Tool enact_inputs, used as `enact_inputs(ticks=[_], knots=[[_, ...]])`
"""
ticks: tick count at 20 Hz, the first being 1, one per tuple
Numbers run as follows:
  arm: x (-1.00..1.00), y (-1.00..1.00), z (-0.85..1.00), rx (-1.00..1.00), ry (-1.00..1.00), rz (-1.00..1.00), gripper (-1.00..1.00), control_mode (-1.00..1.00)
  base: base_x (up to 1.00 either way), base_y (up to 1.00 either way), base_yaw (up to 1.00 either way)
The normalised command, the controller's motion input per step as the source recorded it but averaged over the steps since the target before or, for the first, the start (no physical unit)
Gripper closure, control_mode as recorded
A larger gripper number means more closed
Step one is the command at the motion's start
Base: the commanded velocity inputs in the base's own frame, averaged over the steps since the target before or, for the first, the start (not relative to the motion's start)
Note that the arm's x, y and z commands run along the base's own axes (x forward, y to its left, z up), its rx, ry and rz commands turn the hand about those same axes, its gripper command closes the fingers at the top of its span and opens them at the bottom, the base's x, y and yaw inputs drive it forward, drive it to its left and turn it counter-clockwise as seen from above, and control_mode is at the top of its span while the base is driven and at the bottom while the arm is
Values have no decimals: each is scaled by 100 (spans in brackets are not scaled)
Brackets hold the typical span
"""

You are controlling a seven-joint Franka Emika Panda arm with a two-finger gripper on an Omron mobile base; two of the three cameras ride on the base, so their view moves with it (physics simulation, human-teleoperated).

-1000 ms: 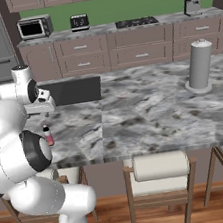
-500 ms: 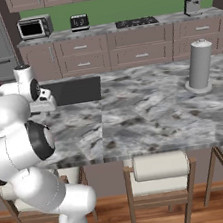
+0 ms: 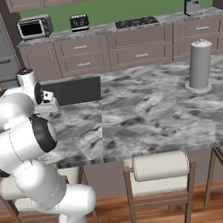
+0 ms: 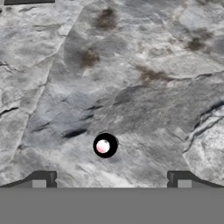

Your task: Place the large bottle from the dining counter next to the other large bottle outside the sink, and place the small bottle from the dining counter next to the other small bottle inside the sink.

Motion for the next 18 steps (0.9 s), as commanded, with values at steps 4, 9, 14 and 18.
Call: enact_inputs(ticks=[4,9,14,18], knots=[[7,18,-6,0,0,0,-100,-100,0,0,0],[-11,20,0,0,1,0,-100,-100,0,0,0],[-8,0,-1,0,4,0,-100,-100,0,0,0],[-1,-4,-6,0,11,0,-100,-100,0,0,0]])
